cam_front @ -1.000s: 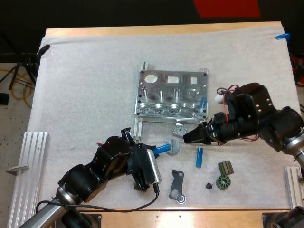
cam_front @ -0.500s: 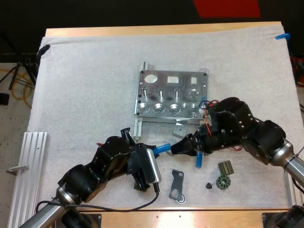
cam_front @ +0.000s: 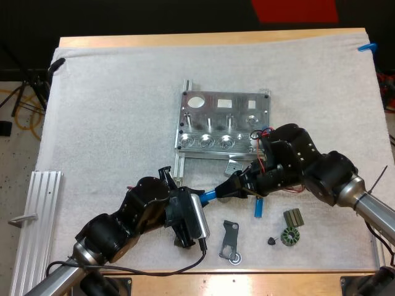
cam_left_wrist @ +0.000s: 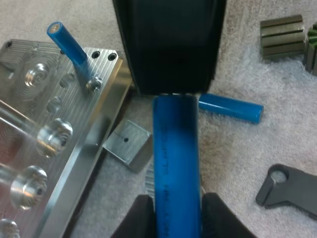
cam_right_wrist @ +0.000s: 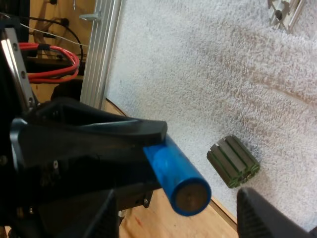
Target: Load cells from right to left
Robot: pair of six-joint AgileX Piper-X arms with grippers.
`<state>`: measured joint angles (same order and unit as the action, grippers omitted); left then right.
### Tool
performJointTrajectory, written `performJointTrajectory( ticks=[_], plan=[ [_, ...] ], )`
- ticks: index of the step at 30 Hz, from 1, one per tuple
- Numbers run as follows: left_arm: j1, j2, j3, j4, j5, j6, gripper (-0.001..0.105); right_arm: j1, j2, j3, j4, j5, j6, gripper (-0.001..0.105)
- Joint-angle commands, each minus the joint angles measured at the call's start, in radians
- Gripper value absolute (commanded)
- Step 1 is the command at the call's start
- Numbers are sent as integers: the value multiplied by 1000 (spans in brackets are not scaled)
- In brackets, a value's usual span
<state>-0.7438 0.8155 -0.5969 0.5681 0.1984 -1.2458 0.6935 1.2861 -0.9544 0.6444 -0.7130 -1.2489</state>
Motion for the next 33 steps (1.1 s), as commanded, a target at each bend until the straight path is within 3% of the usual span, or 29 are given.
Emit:
performJointTrajectory(
  ticks=[1,24,25,30,33],
  plan=[
    [-1,-5,-3,-26,13,-10,0,-1,5,-5,-14,-8,-4,52],
    [-1,-5,-3,-57,22,-10,0,-1,63,-5,-89,-57,54,52],
    [-1,-5,-3,-57,22,-10,0,-1,63,-5,-89,-57,54,50],
    [-1,-5,-3,-57,22,-10,0,-1,63,-5,-97,-60,54,18],
    [-1,-5,-3,-57,22,-10,0,-1,63,-5,-104,-74,54,13]
  ],
)
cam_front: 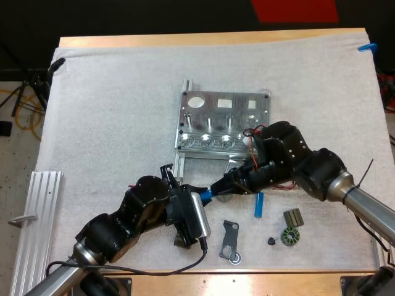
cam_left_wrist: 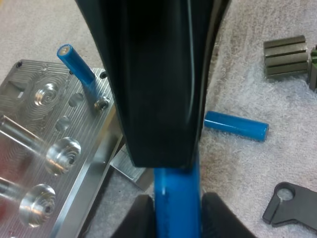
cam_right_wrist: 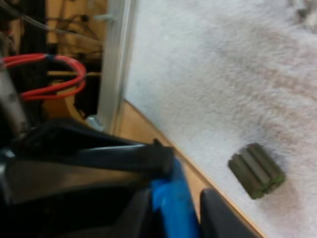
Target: Load cells from right to left
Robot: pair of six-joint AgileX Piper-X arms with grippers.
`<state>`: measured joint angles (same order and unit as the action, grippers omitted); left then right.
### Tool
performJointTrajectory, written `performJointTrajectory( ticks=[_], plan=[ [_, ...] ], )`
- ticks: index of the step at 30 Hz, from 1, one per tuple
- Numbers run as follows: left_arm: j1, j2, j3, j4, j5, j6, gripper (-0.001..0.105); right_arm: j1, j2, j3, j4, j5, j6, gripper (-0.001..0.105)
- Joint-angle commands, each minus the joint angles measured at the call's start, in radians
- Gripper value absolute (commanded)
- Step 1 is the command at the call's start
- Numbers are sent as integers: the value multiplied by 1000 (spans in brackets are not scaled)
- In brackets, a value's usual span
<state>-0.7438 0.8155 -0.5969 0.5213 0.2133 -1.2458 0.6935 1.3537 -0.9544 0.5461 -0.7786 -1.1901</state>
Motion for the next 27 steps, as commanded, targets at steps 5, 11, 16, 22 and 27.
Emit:
performJointTrajectory(
  ticks=[5,11,16,22,27],
  plan=[
    [-1,-5,-3,-10,10,-10,0,-1,-4,-5,-9,-28,-5,13],
    [-1,-5,-3,-10,10,-10,0,-1,-4,-5,-9,-28,-19,13],
    [-1,-5,-3,-10,10,-10,0,-3,-4,-5,-9,-28,-58,13],
    [-1,-5,-3,-10,10,-10,4,-3,-4,-5,-9,-28,-63,13],
    [-1,-5,-3,-10,10,-12,29,-3,-4,-5,-9,-28,-63,13]
  ],
)
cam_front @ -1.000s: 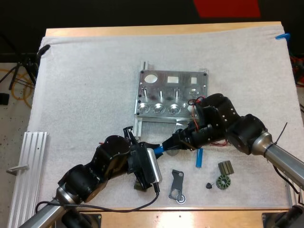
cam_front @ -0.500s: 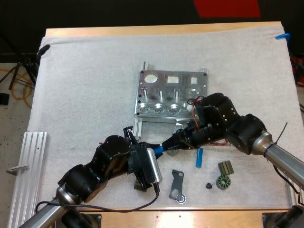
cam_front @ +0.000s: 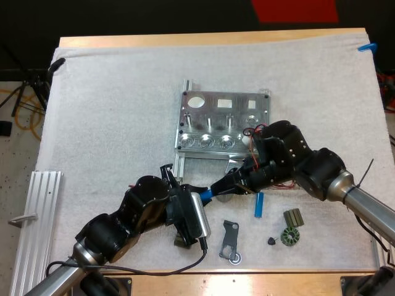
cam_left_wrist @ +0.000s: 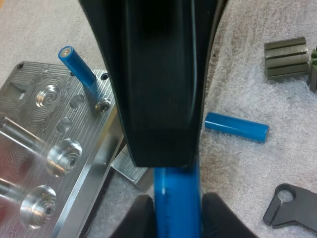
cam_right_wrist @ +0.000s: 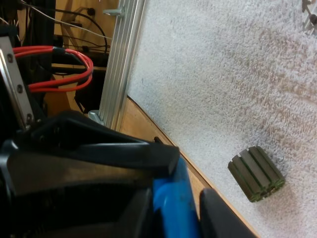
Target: Load cells from right to left
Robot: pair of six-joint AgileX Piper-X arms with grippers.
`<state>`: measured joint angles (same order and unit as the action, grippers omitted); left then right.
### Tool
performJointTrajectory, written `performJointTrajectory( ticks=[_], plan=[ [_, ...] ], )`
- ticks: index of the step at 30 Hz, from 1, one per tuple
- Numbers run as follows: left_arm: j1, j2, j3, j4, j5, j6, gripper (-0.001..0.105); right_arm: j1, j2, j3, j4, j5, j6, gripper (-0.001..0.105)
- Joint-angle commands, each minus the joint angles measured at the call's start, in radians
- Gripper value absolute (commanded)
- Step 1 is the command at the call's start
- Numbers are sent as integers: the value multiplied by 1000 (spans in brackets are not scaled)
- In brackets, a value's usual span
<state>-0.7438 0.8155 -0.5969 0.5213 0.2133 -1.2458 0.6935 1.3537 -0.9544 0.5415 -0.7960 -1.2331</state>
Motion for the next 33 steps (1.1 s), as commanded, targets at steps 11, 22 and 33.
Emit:
performJointTrajectory(
  ticks=[11,22,33],
  plan=[
    [-1,-5,-87,70,10,-143,64,-3,-4,-5,-4,7,-77,13],
    [-1,-76,-178,387,26,-201,64,-3,-4,-8,75,107,-258,13],
    [-1,-273,-181,400,-152,-417,64,-3,-4,-111,261,245,-435,13]
  ],
)
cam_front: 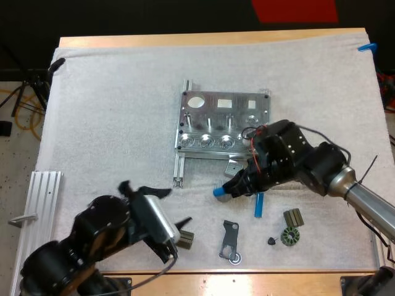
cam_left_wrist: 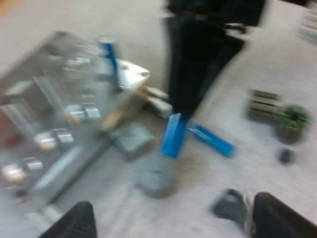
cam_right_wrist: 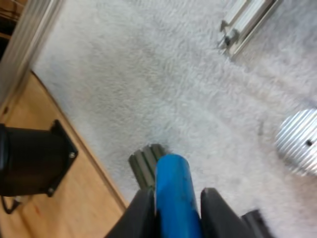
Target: Load cells from right to left
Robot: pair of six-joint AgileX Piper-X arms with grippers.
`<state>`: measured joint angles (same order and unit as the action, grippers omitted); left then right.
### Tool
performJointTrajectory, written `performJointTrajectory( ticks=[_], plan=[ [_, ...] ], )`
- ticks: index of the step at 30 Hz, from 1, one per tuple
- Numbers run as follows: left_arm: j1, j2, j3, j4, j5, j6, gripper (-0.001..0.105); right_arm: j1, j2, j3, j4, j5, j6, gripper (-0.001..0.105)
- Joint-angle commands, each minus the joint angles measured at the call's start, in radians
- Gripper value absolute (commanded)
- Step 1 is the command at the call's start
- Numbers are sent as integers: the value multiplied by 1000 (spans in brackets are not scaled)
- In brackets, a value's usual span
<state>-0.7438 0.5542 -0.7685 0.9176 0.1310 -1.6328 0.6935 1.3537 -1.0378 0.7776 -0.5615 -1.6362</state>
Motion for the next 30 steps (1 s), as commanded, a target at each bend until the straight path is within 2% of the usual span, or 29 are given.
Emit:
performJointTrajectory(
  ticks=[1,4,6,8,11,14,18,30],
  plan=[
    [-1,-17,-9,1,-88,-31,64,-3,-4,-33,34,15,-34,13],
    [-1,-32,-9,-5,-166,-56,64,-3,-4,-68,68,28,-37,13],
    [-1,-31,-9,-6,-253,-138,64,-3,-4,-86,88,36,-37,13],
    [-1,-31,-9,-9,-297,-226,64,-3,-4,-95,103,45,-40,13],
    [-1,-31,-9,-26,-306,-299,64,-3,-4,-105,125,72,-52,13],
    [-3,-31,-9,-33,-304,-295,64,-3,-4,-124,163,118,-87,13],
    [-3,-31,-9,-33,-261,-251,64,-3,-4,-174,235,215,-164,13],
    [-3,-31,-9,-33,-254,-239,64,-3,-4,-333,331,428,-299,13]
  ],
)
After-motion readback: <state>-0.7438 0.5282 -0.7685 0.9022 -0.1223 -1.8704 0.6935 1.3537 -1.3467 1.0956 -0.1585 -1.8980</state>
